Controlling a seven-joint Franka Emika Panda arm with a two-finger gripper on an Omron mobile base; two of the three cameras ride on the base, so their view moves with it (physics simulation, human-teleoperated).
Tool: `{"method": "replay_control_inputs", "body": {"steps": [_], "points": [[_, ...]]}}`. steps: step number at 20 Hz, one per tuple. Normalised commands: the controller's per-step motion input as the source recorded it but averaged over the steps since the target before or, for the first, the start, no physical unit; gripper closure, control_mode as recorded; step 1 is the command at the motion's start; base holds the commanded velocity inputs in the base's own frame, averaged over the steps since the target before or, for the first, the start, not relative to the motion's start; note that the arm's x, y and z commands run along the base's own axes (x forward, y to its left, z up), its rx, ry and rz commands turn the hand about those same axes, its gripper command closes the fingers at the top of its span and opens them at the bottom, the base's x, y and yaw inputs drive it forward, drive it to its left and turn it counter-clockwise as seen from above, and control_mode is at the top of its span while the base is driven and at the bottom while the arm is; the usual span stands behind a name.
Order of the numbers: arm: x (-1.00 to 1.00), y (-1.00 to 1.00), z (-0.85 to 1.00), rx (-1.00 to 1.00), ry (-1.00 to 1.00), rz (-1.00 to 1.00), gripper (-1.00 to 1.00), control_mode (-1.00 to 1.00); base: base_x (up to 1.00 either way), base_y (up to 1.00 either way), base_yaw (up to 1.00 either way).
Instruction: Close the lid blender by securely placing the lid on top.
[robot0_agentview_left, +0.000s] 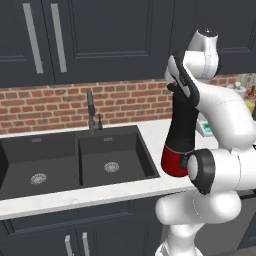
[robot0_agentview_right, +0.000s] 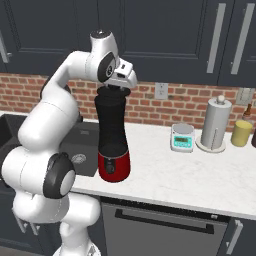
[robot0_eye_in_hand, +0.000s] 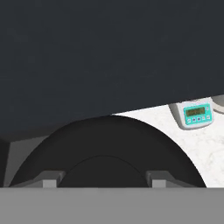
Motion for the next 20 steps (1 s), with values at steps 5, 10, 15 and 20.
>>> {"method": "replay_control_inputs", "body": {"steps": [5,10,15,20], "points": [[-0.1,-0.09,-0.31,0.0,-0.07,0.0,1.0,-1.0,0.0,0.0,0.0],[-0.35,-0.07,-0.41,0.0,-0.1,0.0,1.0,-1.0,0.0,0.0,0.0],[-0.24,-0.04,-0.28,0.0,-0.08,0.0,1.0,-1.0,0.0,0.0,0.0],[-0.24,-0.09,-0.2,0.0,-0.09,0.0,1.0,-1.0,0.0,0.0,0.0]]}}
